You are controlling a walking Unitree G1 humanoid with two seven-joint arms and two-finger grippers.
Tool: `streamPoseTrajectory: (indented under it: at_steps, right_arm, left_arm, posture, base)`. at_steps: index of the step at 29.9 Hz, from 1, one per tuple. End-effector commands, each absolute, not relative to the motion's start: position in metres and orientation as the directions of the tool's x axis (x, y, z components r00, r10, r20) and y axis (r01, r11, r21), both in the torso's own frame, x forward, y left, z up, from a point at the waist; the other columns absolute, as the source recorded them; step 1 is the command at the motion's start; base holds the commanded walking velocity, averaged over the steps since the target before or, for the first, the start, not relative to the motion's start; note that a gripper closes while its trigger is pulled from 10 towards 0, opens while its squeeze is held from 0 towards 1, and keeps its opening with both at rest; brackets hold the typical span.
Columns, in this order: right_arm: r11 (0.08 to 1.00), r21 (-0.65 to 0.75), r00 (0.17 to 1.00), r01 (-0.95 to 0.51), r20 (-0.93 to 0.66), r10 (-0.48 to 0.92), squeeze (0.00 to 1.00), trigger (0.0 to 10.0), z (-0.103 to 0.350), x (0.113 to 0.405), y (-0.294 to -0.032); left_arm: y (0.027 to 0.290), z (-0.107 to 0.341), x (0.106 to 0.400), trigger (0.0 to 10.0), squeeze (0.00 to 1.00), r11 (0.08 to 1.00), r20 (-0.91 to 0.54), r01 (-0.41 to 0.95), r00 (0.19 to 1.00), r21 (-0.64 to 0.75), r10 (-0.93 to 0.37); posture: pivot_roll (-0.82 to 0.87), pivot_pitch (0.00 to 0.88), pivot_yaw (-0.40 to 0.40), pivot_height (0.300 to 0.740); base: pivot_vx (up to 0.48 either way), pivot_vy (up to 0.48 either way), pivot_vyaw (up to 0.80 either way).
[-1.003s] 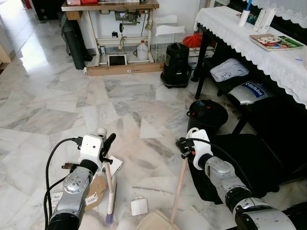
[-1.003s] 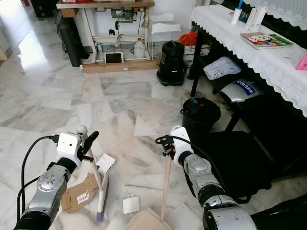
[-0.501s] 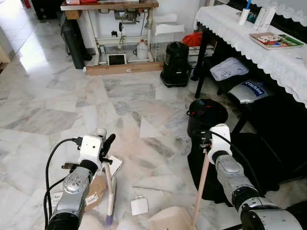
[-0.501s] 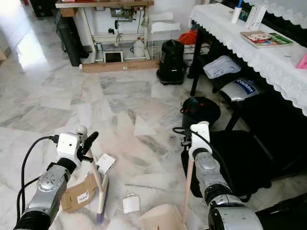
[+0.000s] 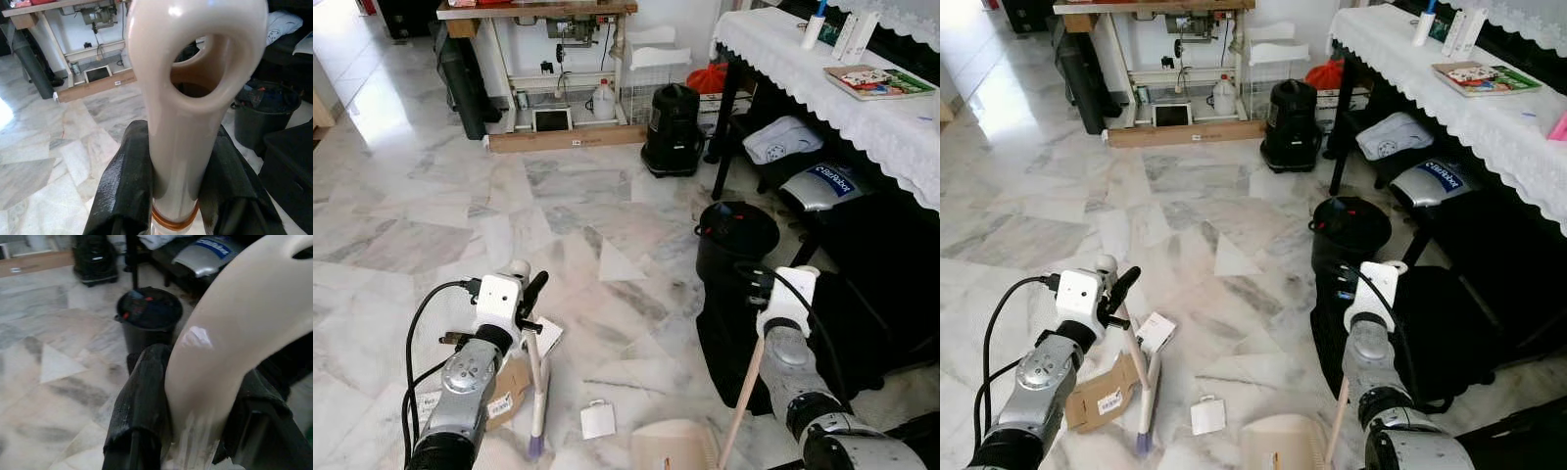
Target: Sweep floor
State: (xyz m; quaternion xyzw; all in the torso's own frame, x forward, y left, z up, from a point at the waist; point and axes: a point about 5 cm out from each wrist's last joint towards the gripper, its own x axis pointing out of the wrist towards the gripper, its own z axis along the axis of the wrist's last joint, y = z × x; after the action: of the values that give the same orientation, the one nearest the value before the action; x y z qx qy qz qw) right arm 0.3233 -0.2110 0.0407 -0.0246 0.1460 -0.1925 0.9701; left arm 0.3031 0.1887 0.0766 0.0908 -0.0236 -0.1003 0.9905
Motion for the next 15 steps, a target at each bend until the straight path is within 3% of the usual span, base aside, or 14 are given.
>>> streamPoseTrajectory:
  at_steps: [1, 6, 15]
  right_arm:
    - [0.913, -0.105, 0.859, 0.395, -0.310, -0.407, 0.00, 10.0, 0.035, 0.320, -0.213]
    - [0.905, -0.075, 0.851, 0.418, -0.316, -0.419, 0.00, 10.0, 0.032, 0.317, -0.211]
    - [0.923, 0.020, 0.916, 0.384, -0.132, -0.378, 0.00, 10.0, 0.059, 0.331, -0.203]
  left_arm:
    - [0.189, 0.085, 0.305, 10.0, 0.00, 0.958, 0.065, 0.193, 0.975, 0.214, -0.211]
    - [0.190, 0.086, 0.306, 10.0, 0.00, 0.958, 0.070, 0.191, 0.975, 0.215, -0.210]
    - [0.189, 0.089, 0.306, 10.0, 0.00, 0.958, 0.084, 0.189, 0.974, 0.217, -0.211]
  posture:
    - [0.07, 0.000, -0.013, 0.740]
    - [0.08, 0.000, -0.012, 0.740]
    - [0.08, 0.000, -0.009, 0.740]
  base:
    - [0.000, 0.000, 0.00]
    - [0.000, 0.000, 0.00]
    - [0.000, 0.000, 0.00]
